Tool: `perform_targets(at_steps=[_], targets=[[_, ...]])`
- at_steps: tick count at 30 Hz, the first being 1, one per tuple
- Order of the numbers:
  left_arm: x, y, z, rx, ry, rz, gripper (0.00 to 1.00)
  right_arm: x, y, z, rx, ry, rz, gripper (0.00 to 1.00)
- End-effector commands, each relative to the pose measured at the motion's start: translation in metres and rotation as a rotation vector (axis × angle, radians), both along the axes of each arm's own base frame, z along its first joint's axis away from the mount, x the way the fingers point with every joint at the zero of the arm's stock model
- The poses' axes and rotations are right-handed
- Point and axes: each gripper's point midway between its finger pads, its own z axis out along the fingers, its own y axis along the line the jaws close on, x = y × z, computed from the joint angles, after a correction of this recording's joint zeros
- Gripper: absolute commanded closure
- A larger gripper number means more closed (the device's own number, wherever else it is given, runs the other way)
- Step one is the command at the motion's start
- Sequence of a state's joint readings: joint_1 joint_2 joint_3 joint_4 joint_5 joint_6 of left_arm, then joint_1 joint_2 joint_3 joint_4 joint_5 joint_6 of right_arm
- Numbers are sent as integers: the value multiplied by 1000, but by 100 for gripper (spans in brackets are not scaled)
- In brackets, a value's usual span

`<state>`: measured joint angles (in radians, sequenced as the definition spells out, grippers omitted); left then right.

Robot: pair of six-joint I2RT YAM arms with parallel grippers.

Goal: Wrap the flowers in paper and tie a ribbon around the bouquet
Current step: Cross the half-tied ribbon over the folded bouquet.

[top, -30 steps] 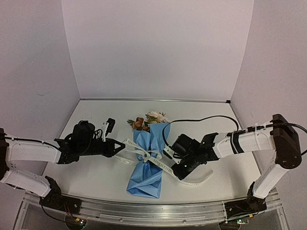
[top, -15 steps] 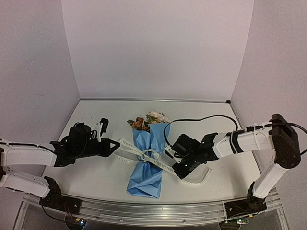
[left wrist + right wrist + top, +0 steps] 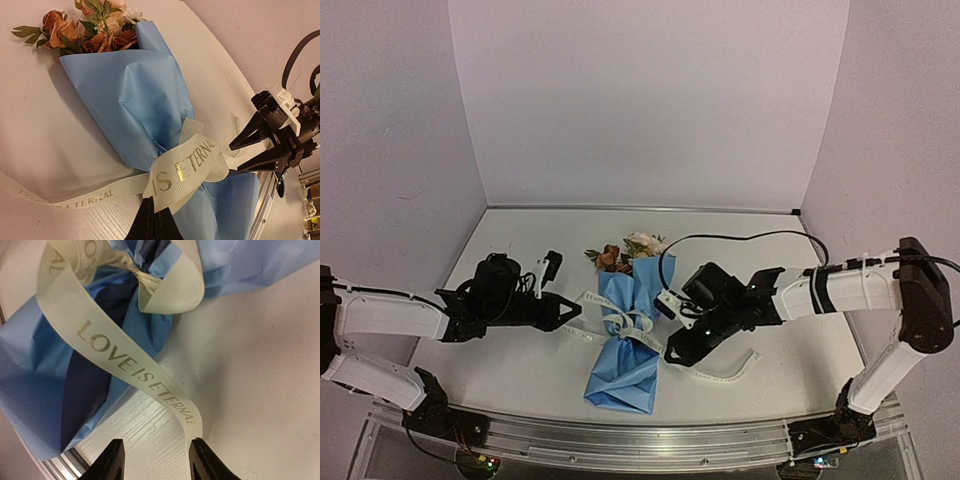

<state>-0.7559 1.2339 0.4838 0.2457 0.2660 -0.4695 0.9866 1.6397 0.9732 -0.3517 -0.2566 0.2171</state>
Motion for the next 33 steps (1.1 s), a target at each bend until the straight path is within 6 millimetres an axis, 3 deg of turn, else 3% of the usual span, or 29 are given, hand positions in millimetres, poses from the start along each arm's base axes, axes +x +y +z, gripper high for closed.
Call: perform_targets(at_steps=[1, 7, 14, 20, 33], targets=[[8, -14, 28, -52, -71, -43, 100, 21, 23, 42, 179, -7, -16, 52], [8, -16, 30, -53, -69, -52, 100, 38, 41, 41, 278, 91, -33, 51], [7, -15, 31, -41, -64, -54, 100, 38, 56, 33, 322, 166, 7, 47], [9, -11, 32, -33, -65, -27, 100, 34, 60, 28, 353, 211, -5, 46], [11, -8, 33, -34, -57, 2, 100, 27, 53, 23, 399, 260, -75, 58]])
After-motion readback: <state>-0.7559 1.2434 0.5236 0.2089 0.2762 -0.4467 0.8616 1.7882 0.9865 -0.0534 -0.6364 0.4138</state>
